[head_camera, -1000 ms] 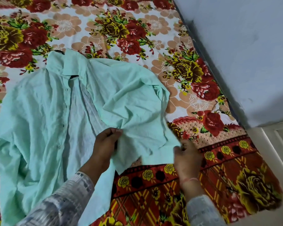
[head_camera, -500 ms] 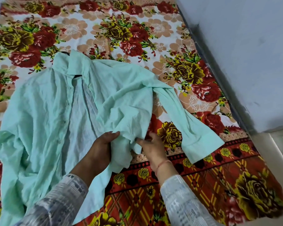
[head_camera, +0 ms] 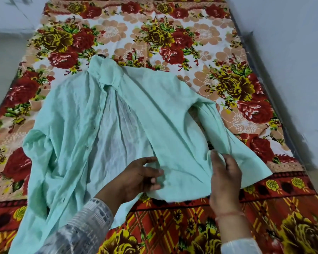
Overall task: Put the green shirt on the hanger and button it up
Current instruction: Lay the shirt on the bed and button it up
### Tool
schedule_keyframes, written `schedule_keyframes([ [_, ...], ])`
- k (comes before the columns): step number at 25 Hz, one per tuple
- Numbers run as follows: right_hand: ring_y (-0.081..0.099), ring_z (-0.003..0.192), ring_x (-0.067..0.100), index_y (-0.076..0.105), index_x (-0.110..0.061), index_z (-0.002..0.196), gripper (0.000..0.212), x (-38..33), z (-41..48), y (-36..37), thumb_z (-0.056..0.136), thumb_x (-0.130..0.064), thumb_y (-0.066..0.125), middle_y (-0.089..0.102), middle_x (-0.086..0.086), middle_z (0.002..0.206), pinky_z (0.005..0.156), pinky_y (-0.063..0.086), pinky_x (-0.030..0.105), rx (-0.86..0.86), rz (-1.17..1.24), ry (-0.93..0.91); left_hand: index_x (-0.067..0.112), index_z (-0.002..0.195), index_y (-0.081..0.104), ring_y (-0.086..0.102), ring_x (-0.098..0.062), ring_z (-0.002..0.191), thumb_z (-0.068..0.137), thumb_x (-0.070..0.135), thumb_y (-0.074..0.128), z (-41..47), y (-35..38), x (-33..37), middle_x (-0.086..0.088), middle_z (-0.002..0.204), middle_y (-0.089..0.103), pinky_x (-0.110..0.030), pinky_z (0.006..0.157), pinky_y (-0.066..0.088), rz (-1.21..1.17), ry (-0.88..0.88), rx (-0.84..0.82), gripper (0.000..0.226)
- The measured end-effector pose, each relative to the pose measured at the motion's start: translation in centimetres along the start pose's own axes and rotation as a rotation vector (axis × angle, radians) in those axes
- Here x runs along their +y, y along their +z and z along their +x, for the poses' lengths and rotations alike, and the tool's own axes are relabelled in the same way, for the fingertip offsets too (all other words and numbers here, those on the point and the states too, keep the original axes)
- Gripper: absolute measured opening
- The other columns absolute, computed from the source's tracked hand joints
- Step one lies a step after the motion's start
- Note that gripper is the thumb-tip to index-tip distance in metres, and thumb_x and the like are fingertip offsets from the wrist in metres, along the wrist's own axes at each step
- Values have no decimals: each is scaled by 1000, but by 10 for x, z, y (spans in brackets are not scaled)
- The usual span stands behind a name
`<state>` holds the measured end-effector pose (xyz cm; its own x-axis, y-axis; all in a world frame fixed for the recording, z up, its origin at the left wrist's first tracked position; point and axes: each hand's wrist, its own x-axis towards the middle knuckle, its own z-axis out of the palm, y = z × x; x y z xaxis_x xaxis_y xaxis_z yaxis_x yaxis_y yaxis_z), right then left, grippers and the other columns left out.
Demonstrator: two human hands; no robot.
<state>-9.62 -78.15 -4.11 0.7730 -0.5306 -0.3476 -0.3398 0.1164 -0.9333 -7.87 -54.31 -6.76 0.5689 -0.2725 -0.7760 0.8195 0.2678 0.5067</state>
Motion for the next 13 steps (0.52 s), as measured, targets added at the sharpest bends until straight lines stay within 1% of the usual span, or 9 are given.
schedule_keyframes([
  [1,74,101,26,74,-15,104,20,5,4,-5,99,-34,74,78,7,98,85,59,45,27,-272,-136,7,136,62,58,-17,56,91,-12,71,1,-2,-2,-11,75,71,-39,70,67,-30,17,42,49],
  [2,72,99,24,74,-19,102,19,10,6,-9,97,-37,75,76,0,96,84,56,41,22,-440,-193,2,132,64,56,-16,54,91,-14,68,4,-6,-4,-10,69,63,-38,70,67,-70,41,78,44],
  [3,72,99,23,73,-23,102,17,13,7,-9,96,-39,76,75,-4,97,85,56,42,-13,-460,-171,-1,127,68,56,-16,53,92,-12,67,3,-8,-5,-11,70,61,-37,68,66,-88,55,120,37],
  [5,73,98,24,74,-34,98,7,16,4,-5,99,-40,72,76,-4,98,91,61,53,-81,-269,-14,-2,104,74,58,-19,55,94,3,75,0,-7,-9,-12,75,62,-35,62,63,18,40,171,12],
  [7,76,100,26,75,-35,101,9,18,0,5,103,-34,67,79,1,104,93,63,56,-71,-45,111,5,84,66,54,-21,55,90,25,86,-3,4,-19,-9,70,55,-32,55,52,197,-35,170,28],
  [8,78,103,28,76,-29,109,12,16,-1,8,105,-32,65,81,4,109,93,63,56,-65,48,176,7,84,66,54,-22,58,87,32,89,-1,13,-26,-8,71,55,-32,56,49,228,-67,159,34],
  [10,78,107,32,73,-19,124,24,13,0,12,107,-31,62,81,9,117,94,61,60,-44,200,290,1,96,75,63,-27,73,84,37,90,3,32,-38,-12,80,66,-35,67,52,194,-103,143,41],
  [11,77,108,34,72,-17,128,28,12,2,12,106,-32,63,80,10,119,94,61,60,-30,257,339,-3,102,77,66,-29,78,83,36,91,5,40,-44,-14,84,71,-38,72,54,162,-114,125,45],
  [13,77,111,36,71,-16,132,37,10,7,10,104,-40,64,79,12,123,97,58,61,-49,334,436,-2,100,77,69,-30,77,82,29,92,7,50,-50,-15,86,73,-40,77,61,107,-110,105,39],
])
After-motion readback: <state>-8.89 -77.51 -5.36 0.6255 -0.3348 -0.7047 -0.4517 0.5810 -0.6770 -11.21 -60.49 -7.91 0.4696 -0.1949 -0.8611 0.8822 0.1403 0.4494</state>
